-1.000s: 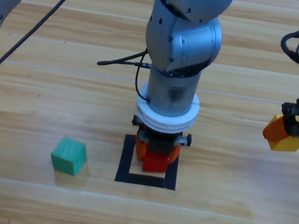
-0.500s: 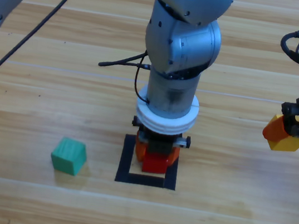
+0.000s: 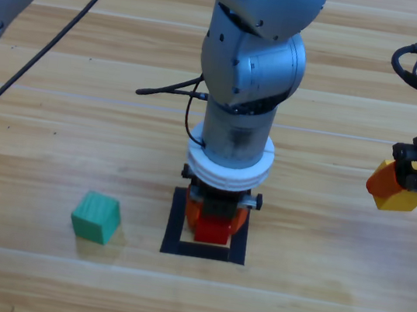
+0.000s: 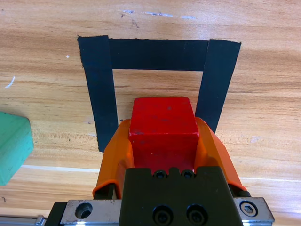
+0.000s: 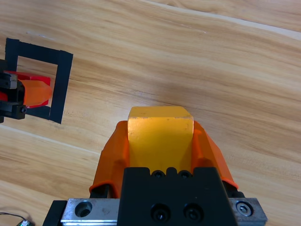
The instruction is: Stack the blocks in the rectangular block: red at the bottom, yellow in the middle, green on top
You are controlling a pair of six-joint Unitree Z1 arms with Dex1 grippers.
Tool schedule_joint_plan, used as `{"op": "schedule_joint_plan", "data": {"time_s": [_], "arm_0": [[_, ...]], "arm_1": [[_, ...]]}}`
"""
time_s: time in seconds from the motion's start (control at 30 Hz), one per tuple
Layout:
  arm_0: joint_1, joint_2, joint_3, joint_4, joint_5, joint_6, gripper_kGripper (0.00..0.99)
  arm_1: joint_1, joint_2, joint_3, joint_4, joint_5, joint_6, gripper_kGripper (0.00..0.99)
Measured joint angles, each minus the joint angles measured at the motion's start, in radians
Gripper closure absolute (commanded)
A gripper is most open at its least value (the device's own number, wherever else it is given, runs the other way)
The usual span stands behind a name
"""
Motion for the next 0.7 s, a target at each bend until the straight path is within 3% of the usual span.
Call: {"op": "schedule_joint_plan", "data": {"time_s": [0.03,0.07,0.1,0.13,0.17,0.2,0.7], "arm_0": [[0.000,0.000,0.000,-0.001,0.000,0.000,0.982],[0.000,0.000,0.000,-0.001,0.000,0.000,0.824],[0.000,0.000,0.003,-0.002,0.000,0.000,0.602],[0.000,0.000,0.004,-0.004,0.000,0.000,0.257],[0.000,0.000,0.004,-0.004,0.000,0.000,0.090],[0.000,0.000,0.004,-0.005,0.000,0.000,0.005],[0.000,-0.008,-0.014,-0.012,0.022,-0.010,0.000]], "arm_1": [[0.000,0.000,0.000,0.000,0.000,0.000,0.990],[0.000,0.000,0.000,0.000,0.000,0.000,0.990],[0.000,0.000,0.000,0.000,0.000,0.000,0.990],[0.000,0.000,0.000,0.000,0.000,0.000,0.990],[0.000,0.000,0.000,-0.002,0.000,0.000,0.990],[0.000,0.000,0.001,-0.004,0.000,0.000,0.990],[0.004,0.000,0.005,-0.007,0.000,0.000,0.990]]}}
